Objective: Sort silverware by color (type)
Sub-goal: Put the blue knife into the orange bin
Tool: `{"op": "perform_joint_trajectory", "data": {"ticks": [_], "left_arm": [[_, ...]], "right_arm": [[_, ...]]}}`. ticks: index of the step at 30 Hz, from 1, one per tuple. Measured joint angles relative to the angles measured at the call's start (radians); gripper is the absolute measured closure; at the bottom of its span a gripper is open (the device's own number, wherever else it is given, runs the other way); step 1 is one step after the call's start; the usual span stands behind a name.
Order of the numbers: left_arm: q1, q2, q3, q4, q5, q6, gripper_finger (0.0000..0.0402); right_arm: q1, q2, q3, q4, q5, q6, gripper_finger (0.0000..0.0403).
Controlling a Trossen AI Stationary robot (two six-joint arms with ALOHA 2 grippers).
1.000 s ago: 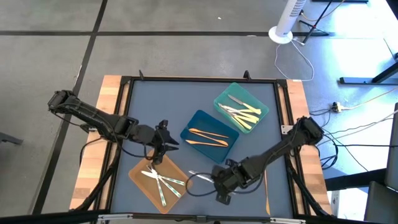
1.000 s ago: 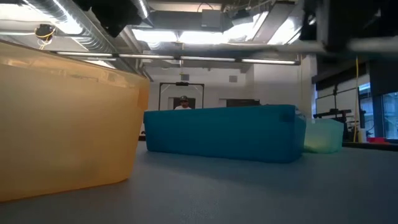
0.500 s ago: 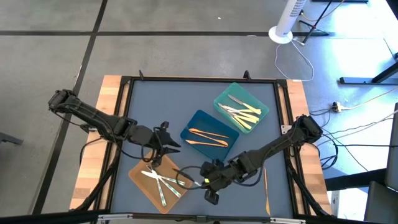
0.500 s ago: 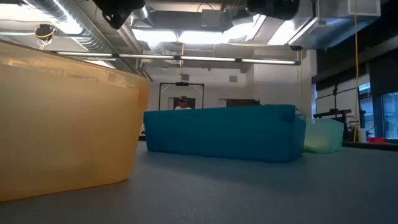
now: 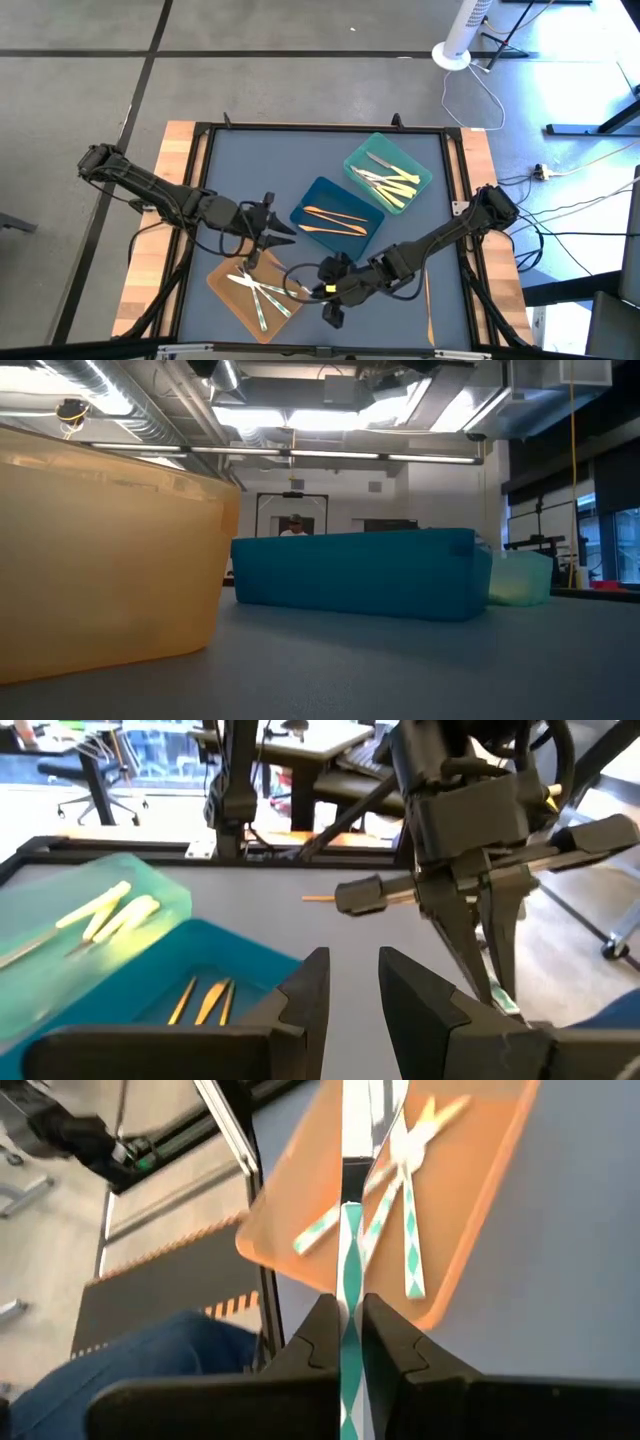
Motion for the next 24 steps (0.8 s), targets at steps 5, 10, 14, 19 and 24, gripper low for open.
{"op": "perform_joint_trajectory", "data": {"ticks": [5, 10, 14, 19, 24], "left_arm": [[0.000, 0.000, 0.000, 0.043, 0.000, 0.038, 0.0318], [0.000, -0.004, 0.000, 0.085, 0.000, 0.051, 0.0318], [0.000, -0.010, 0.000, 0.114, 0.000, 0.052, 0.0318], [0.001, -0.047, 0.000, 0.130, -0.003, 0.052, 0.0318], [-0.007, -0.118, 0.000, 0.130, 0.001, 0.048, 0.0318]], "right_arm": [[-0.005, -0.001, 0.000, 0.068, 0.035, -0.041, 0.0395], [-0.020, -0.001, 0.000, 0.063, 0.046, -0.043, 0.0395], [-0.037, 0.006, 0.000, 0.062, 0.046, -0.044, 0.0395], [-0.053, 0.023, 0.000, 0.049, 0.041, -0.044, 0.0395], [-0.059, 0.030, 0.000, 0.054, 0.052, -0.045, 0.0395]]}}
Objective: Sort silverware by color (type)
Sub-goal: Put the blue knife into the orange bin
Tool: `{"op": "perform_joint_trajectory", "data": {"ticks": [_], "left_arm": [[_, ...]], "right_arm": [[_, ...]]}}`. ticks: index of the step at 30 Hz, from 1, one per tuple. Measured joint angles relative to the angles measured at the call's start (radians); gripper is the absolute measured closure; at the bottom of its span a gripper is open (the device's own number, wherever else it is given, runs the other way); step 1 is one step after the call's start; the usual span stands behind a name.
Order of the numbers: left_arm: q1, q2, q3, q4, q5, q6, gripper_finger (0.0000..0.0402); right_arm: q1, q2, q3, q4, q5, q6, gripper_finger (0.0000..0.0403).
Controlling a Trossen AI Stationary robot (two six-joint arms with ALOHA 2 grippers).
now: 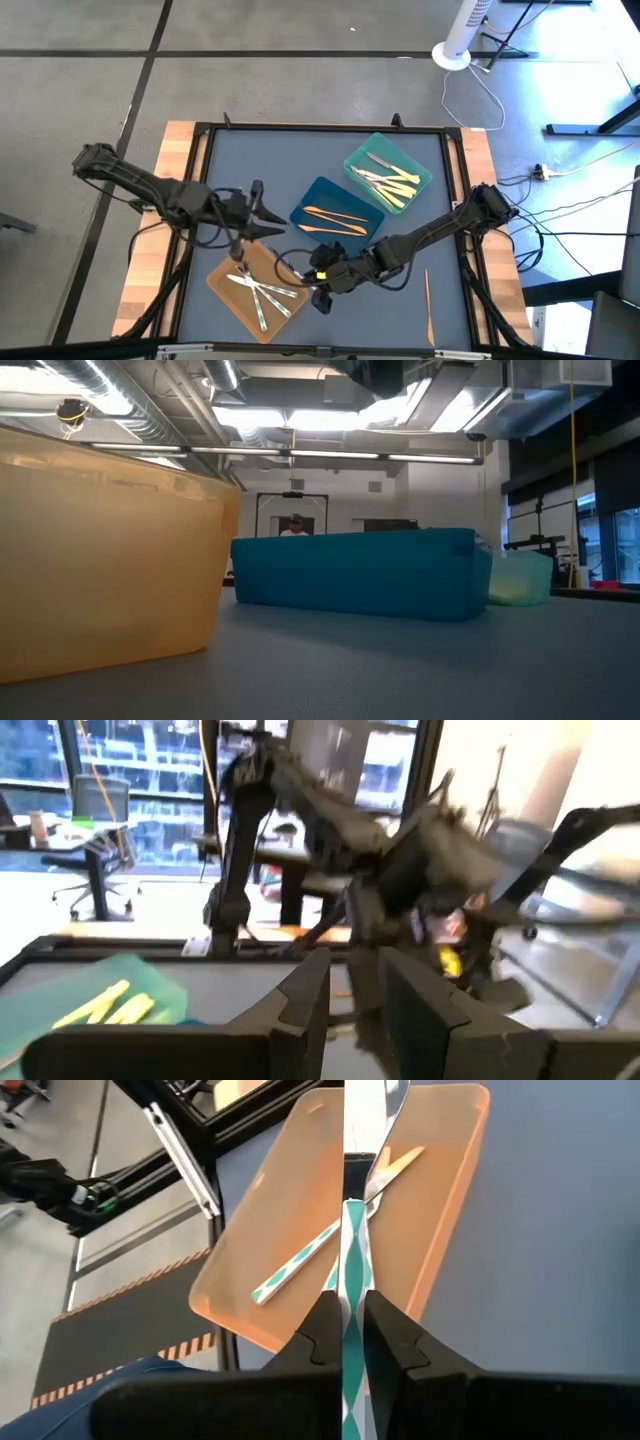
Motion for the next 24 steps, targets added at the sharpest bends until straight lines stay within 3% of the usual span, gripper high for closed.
{"op": "perform_joint_trajectory", "data": {"ticks": [11, 16, 24], "left_arm": [[-0.076, -0.109, 0.000, -0.078, 0.048, -0.097, 0.0318], [-0.126, -0.139, 0.000, -0.114, 0.057, -0.110, 0.0318], [-0.191, -0.183, 0.000, -0.127, 0.056, -0.104, 0.0318]], "right_arm": [[0.001, 0.002, 0.000, 0.010, 0.005, -0.003, 0.0395], [0.001, 0.002, 0.000, 0.017, 0.063, -0.003, 0.0395], [-0.009, 0.048, 0.000, 0.167, 0.082, -0.042, 0.0395]]}}
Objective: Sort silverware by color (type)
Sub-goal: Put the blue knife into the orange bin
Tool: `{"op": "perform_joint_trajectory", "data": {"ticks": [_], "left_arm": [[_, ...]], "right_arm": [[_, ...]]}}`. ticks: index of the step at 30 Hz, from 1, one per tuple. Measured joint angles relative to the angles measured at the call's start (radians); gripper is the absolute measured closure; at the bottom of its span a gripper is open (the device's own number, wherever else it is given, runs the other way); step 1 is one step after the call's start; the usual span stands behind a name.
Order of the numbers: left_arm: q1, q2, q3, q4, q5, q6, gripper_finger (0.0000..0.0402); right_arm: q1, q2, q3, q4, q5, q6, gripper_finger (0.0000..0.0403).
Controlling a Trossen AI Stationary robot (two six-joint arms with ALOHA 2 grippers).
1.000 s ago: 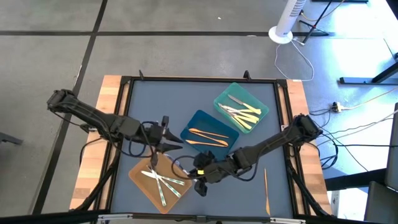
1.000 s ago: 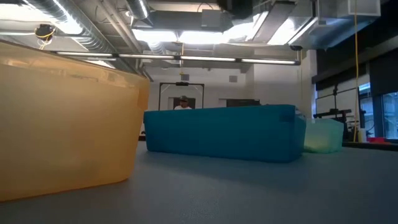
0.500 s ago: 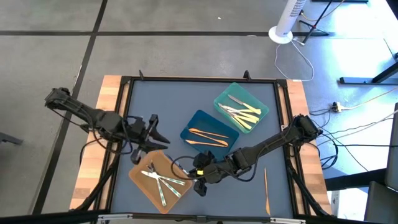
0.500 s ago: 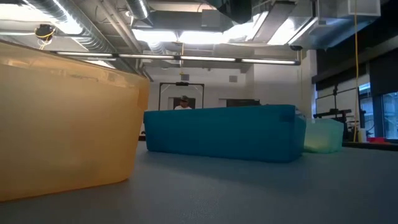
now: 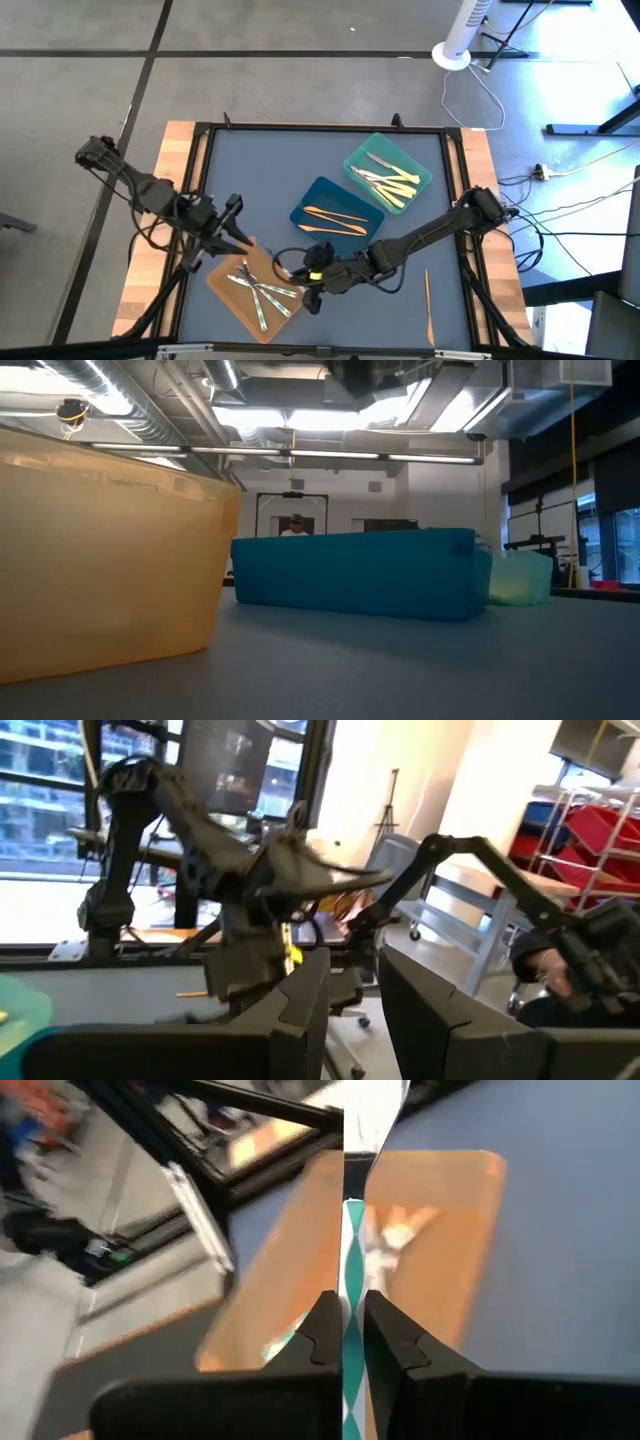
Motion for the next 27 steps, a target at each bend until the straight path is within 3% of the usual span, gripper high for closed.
{"op": "perform_joint_trajectory", "data": {"ticks": [12, 27], "left_arm": [[-0.042, -0.019, 0.000, -0.046, -0.004, 0.038, 0.0318], [-0.041, -0.018, 0.000, -0.064, -0.096, 0.134, 0.0318]], "right_arm": [[-0.059, 0.154, -0.001, 0.221, -0.091, -0.009, 0.0395], [-0.081, 0.234, -0.001, 0.256, -0.116, -0.010, 0.0395]]}}
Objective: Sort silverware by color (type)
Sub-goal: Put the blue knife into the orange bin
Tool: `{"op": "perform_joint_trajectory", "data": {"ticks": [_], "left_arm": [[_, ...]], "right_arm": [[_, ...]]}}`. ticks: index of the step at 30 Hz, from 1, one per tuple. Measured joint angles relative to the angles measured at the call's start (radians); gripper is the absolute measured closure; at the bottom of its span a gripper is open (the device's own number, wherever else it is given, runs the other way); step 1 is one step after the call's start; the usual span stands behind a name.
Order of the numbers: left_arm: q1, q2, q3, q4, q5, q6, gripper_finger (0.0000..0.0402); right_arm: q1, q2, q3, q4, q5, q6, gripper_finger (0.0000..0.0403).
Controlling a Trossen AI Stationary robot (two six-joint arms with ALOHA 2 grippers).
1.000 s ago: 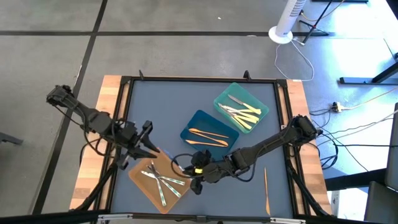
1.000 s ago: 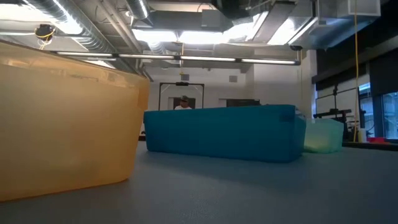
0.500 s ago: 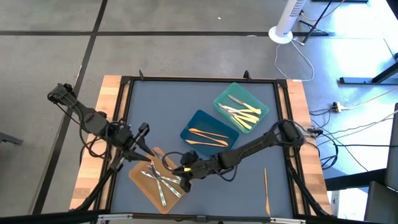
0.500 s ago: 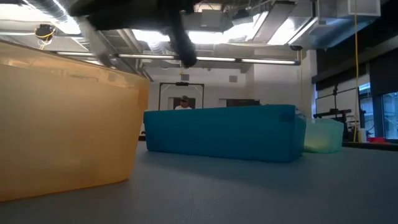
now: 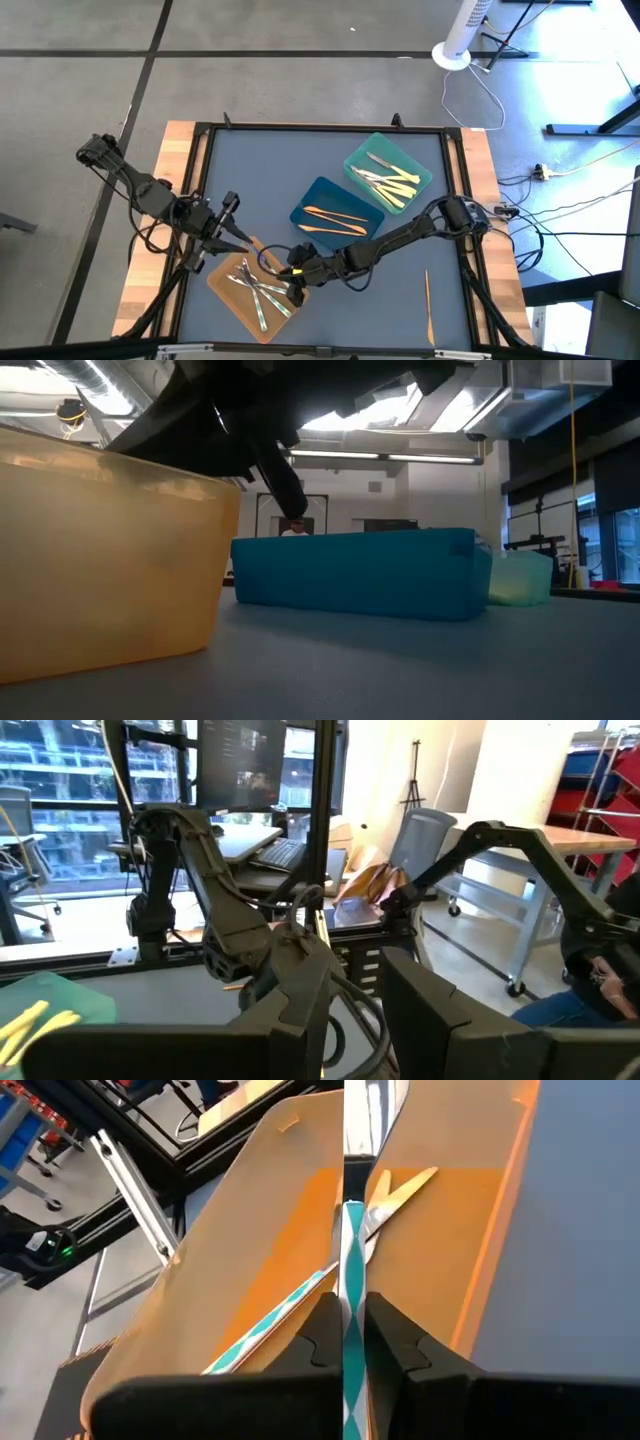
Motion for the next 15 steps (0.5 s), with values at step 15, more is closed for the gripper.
{"op": "perform_joint_trajectory", "data": {"ticks": [15], "left_arm": [[0.000, 0.000, 0.000, -0.010, 0.000, -0.002, 0.0318]], "right_arm": [[0.002, 0.000, 0.000, -0.024, 0.002, -0.025, 0.0395]]}}
